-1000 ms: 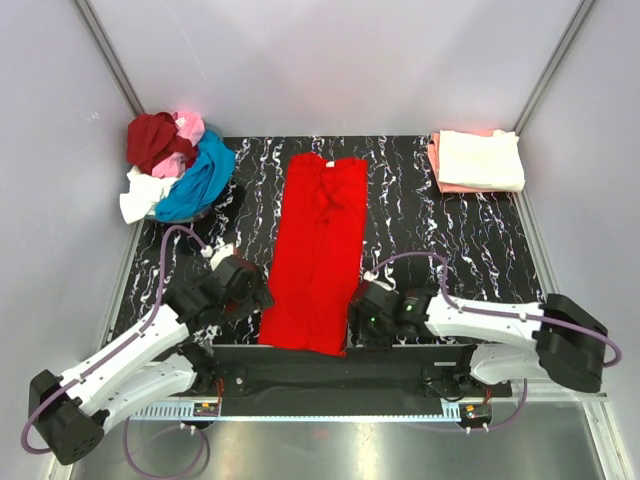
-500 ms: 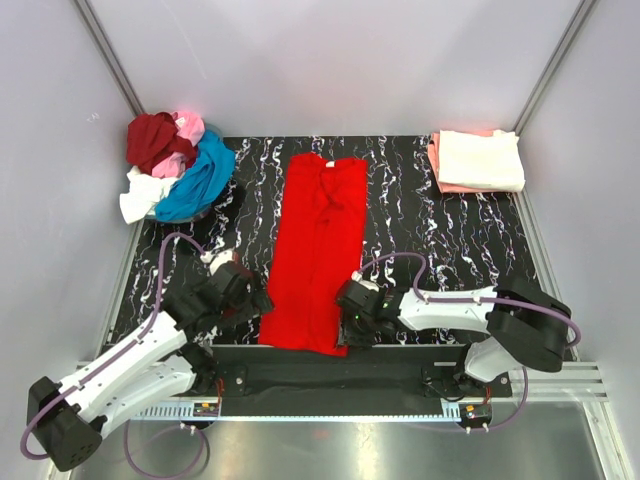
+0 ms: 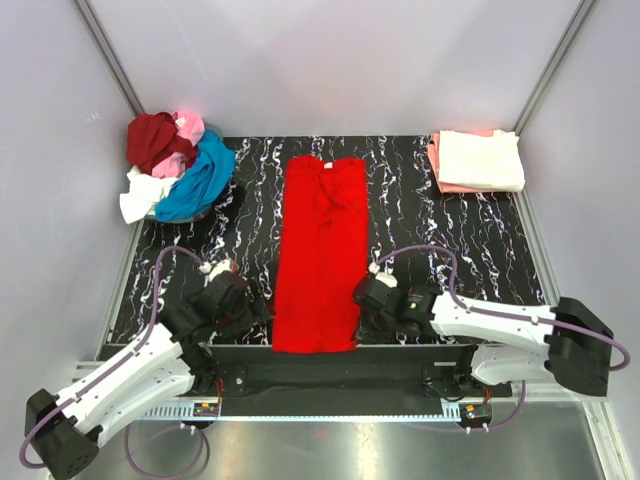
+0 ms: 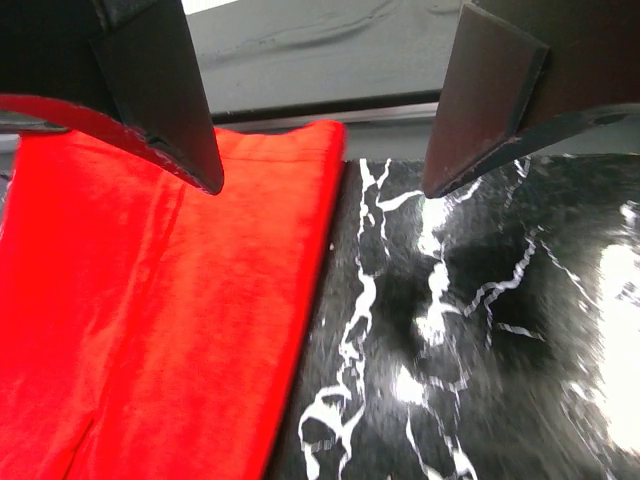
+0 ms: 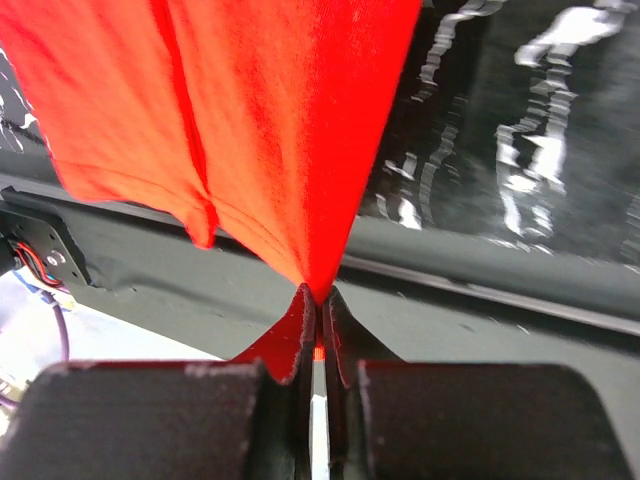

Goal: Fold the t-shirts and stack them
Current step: Fold the tshirt

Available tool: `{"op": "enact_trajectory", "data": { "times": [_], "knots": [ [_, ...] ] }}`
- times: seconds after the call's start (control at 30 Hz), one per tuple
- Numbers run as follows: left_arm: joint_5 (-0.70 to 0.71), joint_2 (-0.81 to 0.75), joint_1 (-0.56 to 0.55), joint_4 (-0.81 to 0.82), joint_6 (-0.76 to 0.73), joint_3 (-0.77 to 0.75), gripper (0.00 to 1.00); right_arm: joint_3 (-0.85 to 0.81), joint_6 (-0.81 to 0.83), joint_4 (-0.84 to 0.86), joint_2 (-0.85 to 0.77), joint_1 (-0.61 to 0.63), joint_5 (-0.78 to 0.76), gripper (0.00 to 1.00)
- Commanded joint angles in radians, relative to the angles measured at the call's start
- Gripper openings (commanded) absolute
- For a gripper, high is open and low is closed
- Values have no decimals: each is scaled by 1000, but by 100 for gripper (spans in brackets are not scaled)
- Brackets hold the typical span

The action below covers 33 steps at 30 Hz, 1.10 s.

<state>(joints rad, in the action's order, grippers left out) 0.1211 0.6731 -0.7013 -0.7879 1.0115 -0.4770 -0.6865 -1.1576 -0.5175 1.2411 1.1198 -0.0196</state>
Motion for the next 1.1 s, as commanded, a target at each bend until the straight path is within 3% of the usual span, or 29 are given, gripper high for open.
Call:
{"op": "enact_trajectory", "data": {
  "times": [0.0, 0.1, 0.33, 0.5, 0.73, 1.07],
  "knots": [
    [-75, -44, -15, 55, 55, 52, 85, 1, 10, -153, -83, 6, -79, 0],
    [-71, -47, -91, 88, 113, 89, 81, 50, -1, -124, -138, 6, -53, 0],
    [93, 46, -470, 128, 373, 74, 78, 21, -1, -234, -166, 6, -115, 0],
    [106, 164, -564, 245, 433, 90, 73, 30, 16, -213, -152, 5, -88, 0],
    [183, 353, -662, 289, 493, 45, 63, 45, 22, -193, -161, 5, -83, 0],
    [226, 365, -675, 314, 498, 49, 56, 64, 24, -168, -178, 6, -74, 0]
  ]
}}
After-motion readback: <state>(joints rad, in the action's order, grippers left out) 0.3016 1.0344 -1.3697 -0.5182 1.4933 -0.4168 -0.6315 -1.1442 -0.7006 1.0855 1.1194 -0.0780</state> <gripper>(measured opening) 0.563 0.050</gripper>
